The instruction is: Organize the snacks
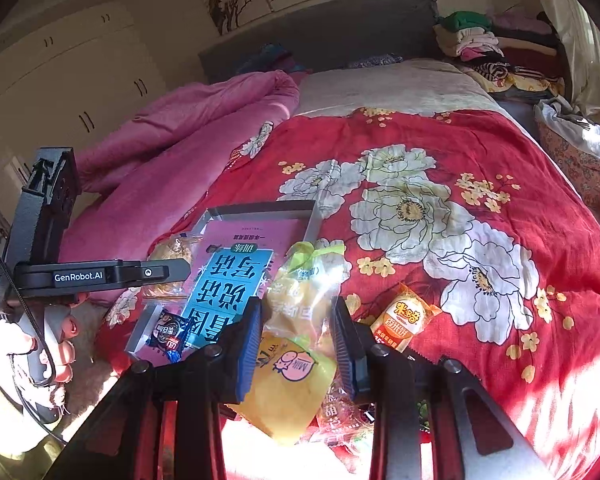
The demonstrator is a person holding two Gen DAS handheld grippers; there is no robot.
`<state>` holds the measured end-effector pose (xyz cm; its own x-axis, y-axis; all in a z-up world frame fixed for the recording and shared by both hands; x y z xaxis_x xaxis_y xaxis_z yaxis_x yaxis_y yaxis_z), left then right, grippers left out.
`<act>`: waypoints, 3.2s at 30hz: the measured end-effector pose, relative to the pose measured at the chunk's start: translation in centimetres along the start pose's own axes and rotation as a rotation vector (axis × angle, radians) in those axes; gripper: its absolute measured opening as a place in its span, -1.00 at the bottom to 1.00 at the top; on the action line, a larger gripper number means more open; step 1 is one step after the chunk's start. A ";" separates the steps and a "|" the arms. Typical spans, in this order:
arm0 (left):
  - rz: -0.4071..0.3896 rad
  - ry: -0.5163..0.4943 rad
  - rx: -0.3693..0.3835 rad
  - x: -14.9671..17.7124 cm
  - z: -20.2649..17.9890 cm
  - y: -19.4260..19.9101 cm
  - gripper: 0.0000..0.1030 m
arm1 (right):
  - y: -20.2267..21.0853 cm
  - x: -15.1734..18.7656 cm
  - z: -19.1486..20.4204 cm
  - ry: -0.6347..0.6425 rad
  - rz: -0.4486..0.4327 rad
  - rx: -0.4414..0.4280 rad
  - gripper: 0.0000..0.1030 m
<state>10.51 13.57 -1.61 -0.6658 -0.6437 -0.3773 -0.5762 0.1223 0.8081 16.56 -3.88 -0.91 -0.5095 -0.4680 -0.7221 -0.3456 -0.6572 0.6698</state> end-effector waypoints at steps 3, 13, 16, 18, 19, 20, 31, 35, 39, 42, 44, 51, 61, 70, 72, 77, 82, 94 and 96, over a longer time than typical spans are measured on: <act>-0.015 0.005 0.000 -0.2 0.5 0.6 -0.24 | -0.1 -0.3 0.7 0.009 -0.003 -0.011 -0.33; -0.045 0.050 -0.006 -0.6 2.8 2.2 -0.24 | -0.9 -0.7 2.9 0.049 0.009 -0.040 -0.33; -0.051 0.061 -0.013 -0.7 3.5 2.5 -0.24 | -1.3 -0.7 3.6 0.063 0.015 -0.052 -0.33; -0.052 0.068 -0.016 -0.6 4.0 2.6 -0.24 | -1.6 -0.8 4.2 0.072 0.020 -0.062 -0.33; -0.051 0.071 -0.018 -0.6 4.2 2.6 -0.24 | -1.8 -0.8 4.4 0.078 0.023 -0.065 -0.33; -0.050 0.075 -0.020 -0.5 4.4 2.6 -0.24 | -1.9 -0.8 4.7 0.083 0.025 -0.069 -0.33; -0.040 0.116 -0.051 1.0 7.5 2.7 -0.24 | -3.9 -0.5 7.9 0.144 0.068 -0.112 -0.33; -0.042 0.129 -0.073 1.5 9.0 2.9 -0.24 | -4.6 -0.3 8.6 0.155 0.081 -0.123 -0.33; -0.034 0.137 -0.099 2.4 10.6 2.8 -0.24 | -5.1 0.0 9.2 0.169 0.096 -0.128 -0.33; -0.018 0.149 -0.114 3.2 11.7 2.5 -0.24 | -5.6 0.3 9.4 0.175 0.108 -0.128 -0.33; -0.007 0.149 -0.126 3.8 12.3 2.3 -0.24 | -5.9 0.5 9.5 0.176 0.117 -0.128 -0.33; 0.008 0.132 -0.188 5.2 13.7 1.7 -0.24 | -6.6 1.2 9.6 0.175 0.141 -0.127 -0.33; -0.003 0.079 -0.295 5.7 14.7 0.2 -0.23 | -7.5 1.6 9.9 0.183 0.164 -0.122 -0.33; 0.023 0.075 -0.265 6.0 14.0 -1.0 -0.23 | -8.4 2.0 9.7 0.182 0.181 -0.110 -0.33; 0.028 0.076 -0.252 6.0 13.7 -1.2 -0.23 | -8.7 2.2 9.6 0.184 0.188 -0.109 -0.33; 0.040 0.075 -0.226 6.0 13.1 -1.8 -0.23 | -9.3 2.6 9.7 0.197 0.204 -0.107 -0.33; 0.047 0.084 -0.198 6.0 12.8 -2.2 -0.23 | -10.2 3.3 10.2 0.212 0.227 -0.110 -0.33; 0.051 0.073 -0.164 6.0 12.2 -2.5 -0.23 | -11.9 4.1 10.9 0.240 0.257 -0.109 -0.33; 0.050 0.076 -0.166 6.0 12.3 -2.5 -0.23 | -12.2 4.3 11.1 0.246 0.265 -0.105 -0.33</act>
<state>2.13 18.68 -11.46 -0.6505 -0.6957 -0.3047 -0.4532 0.0336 0.8908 9.86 8.65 -10.30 -0.3614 -0.7493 -0.5549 -0.1377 -0.5456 0.8266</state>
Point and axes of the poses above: each gripper's, at about its wrist camera, not at the fingertips, and y roughly against the way its jaws point, z to its left, x to its underside, the point moved 7 cm from there along -y, roughly the way its jaws point, and after that the axes turned 11 degrees about y, right-handed, at the moved point
